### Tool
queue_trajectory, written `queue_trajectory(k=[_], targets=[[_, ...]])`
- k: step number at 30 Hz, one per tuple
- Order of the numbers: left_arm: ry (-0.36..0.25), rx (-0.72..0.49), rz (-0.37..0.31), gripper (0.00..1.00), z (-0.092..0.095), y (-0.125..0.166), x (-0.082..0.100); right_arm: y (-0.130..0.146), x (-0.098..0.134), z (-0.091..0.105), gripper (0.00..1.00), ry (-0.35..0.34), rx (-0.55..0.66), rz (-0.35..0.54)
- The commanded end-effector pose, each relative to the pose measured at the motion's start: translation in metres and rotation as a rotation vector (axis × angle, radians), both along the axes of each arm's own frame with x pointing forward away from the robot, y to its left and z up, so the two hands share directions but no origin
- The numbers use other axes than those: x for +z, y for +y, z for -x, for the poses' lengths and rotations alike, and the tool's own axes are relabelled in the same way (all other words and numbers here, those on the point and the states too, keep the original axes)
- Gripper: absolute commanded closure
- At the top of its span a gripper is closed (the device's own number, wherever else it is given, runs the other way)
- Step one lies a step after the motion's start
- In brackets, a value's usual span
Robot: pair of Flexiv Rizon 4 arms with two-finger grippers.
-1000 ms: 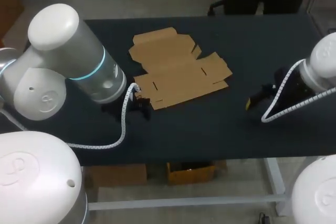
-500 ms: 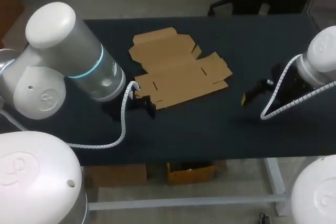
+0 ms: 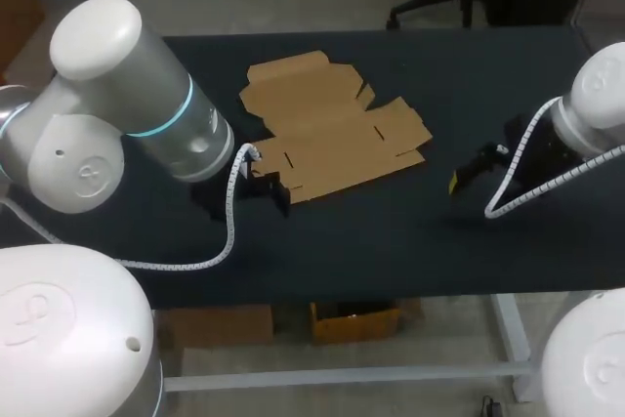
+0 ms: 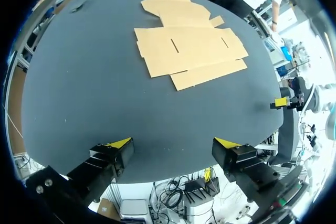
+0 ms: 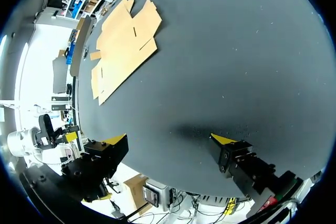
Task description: Assemble the packaging by folding the flat box into shape, placing the metal phone stand inside, and closing the box properly
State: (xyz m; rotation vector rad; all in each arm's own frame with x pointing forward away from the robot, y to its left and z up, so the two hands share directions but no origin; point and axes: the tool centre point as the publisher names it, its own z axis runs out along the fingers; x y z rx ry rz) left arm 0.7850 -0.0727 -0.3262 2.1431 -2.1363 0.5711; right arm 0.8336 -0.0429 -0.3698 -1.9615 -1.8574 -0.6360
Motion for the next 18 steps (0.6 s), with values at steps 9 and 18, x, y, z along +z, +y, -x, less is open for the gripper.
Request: queue_trajectory(k=[9,18], targets=[[0.000,0.002,-0.005,0.00,0.000,-0.001,0.000,-0.002,0.002,0.000,0.00,0.003,0.003,-0.005],[-0.015,-0.008,0.016,0.00,-0.017,0.001,0.008,-0.006,0.012,-0.017,0.00,0.000,0.040,0.012]])
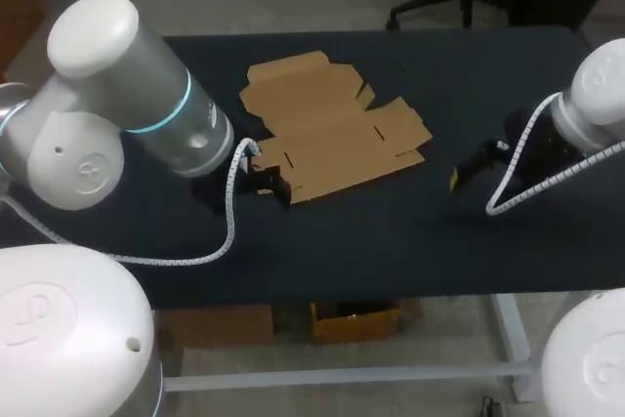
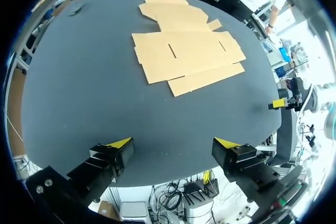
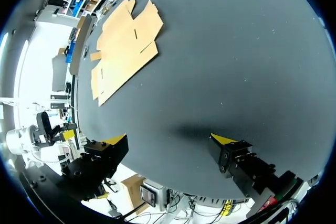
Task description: Assemble the packaging by folding the flat box into shape, placing the metal phone stand inside, and closing the box properly
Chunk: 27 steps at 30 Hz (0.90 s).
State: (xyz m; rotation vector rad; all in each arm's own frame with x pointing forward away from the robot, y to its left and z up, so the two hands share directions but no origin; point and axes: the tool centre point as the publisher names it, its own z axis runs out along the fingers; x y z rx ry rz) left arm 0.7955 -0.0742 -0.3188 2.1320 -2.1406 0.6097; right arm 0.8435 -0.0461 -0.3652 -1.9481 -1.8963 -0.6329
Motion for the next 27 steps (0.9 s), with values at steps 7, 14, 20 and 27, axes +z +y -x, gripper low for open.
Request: queue_trajectory(k=[7,14,20,27], targets=[[0.015,0.000,0.028,0.00,-0.016,0.006,0.001,-0.011,0.014,-0.019,0.00,-0.003,0.049,-0.005],[0.030,0.004,0.059,0.00,-0.024,0.010,0.005,-0.016,0.020,-0.030,0.00,-0.046,0.110,0.005],[0.035,0.023,0.092,0.00,-0.030,0.015,0.005,-0.023,0.022,-0.043,0.00,-0.070,0.136,-0.014],[0.031,0.030,0.111,0.00,-0.036,0.018,0.008,-0.024,0.027,-0.059,0.00,-0.084,0.180,0.005]])
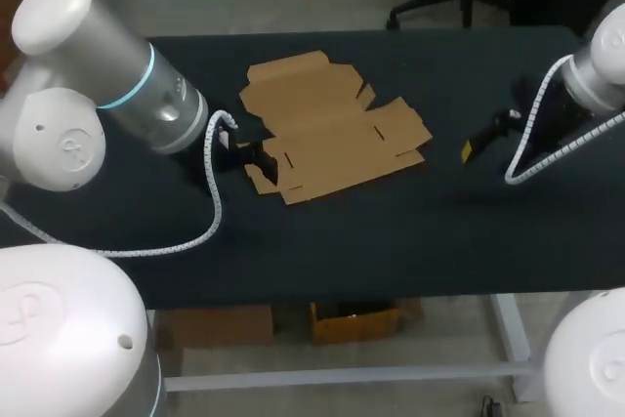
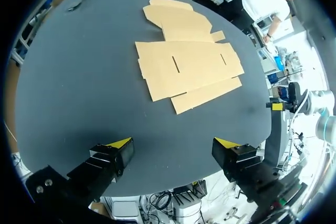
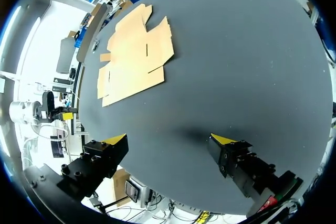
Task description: Assemble the packaging by folding the flat box into shape, placing the metal phone stand inside, and closing the box properly
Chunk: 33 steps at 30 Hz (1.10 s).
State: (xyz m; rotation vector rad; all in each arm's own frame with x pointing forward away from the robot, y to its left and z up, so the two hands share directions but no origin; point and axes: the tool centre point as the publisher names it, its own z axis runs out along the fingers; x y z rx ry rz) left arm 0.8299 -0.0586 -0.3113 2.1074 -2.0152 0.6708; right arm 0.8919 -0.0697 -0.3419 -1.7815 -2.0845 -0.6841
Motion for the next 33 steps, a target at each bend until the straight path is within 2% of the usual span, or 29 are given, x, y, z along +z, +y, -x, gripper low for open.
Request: queue_trajectory(k=[1,9,29,33], targets=[[-0.002,0.000,0.005,0.00,-0.002,0.003,0.001,0.000,0.004,-0.012,0.00,0.008,0.031,0.003],[-0.010,-0.002,0.013,0.00,-0.009,0.006,0.007,0.003,0.005,-0.034,0.00,-0.023,0.129,-0.001],[-0.018,-0.003,-0.001,0.00,-0.041,0.027,0.012,0.017,0.007,-0.082,0.00,-0.076,0.220,-0.017],[-0.015,-0.006,-0.003,0.00,-0.044,0.029,0.012,0.019,0.006,-0.090,0.00,-0.066,0.217,-0.023]])
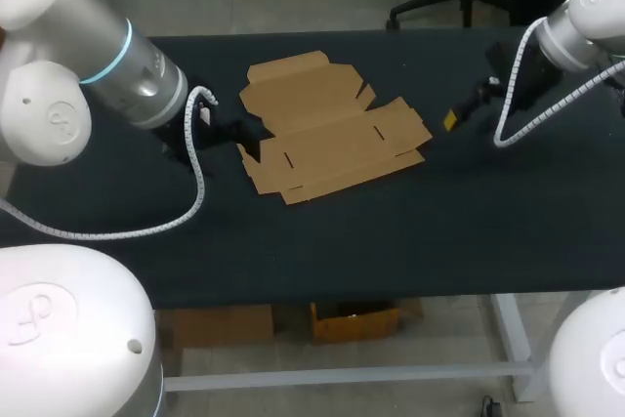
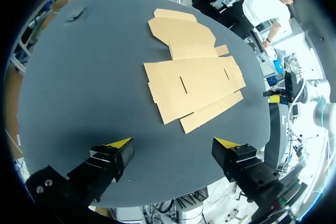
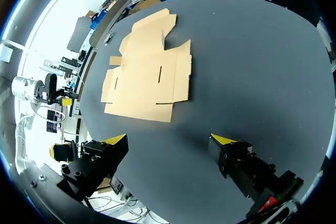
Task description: Assemble the packaging by folding the flat box into shape, placing the metal phone stand inside, and closing the box properly
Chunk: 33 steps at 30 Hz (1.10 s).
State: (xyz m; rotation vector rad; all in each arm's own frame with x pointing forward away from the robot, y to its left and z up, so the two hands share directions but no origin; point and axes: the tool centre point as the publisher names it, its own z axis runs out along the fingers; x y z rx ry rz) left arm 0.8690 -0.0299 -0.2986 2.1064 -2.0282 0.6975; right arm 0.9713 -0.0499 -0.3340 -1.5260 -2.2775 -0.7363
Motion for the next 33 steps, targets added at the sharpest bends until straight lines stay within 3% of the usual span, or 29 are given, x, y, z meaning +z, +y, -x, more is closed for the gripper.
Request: queue_trajectory(k=[1,8,33], targets=[[0.007,-0.005,-0.005,0.00,-0.006,0.001,0.000,0.001,-0.002,-0.012,0.00,0.035,0.012,-0.007],[0.002,-0.009,-0.011,0.00,-0.011,0.003,0.000,0.005,-0.004,-0.021,0.00,0.075,-0.018,-0.014],[0.000,-0.034,0.025,0.00,-0.025,0.001,-0.001,0.008,-0.005,-0.028,0.00,0.082,-0.016,-0.015]])
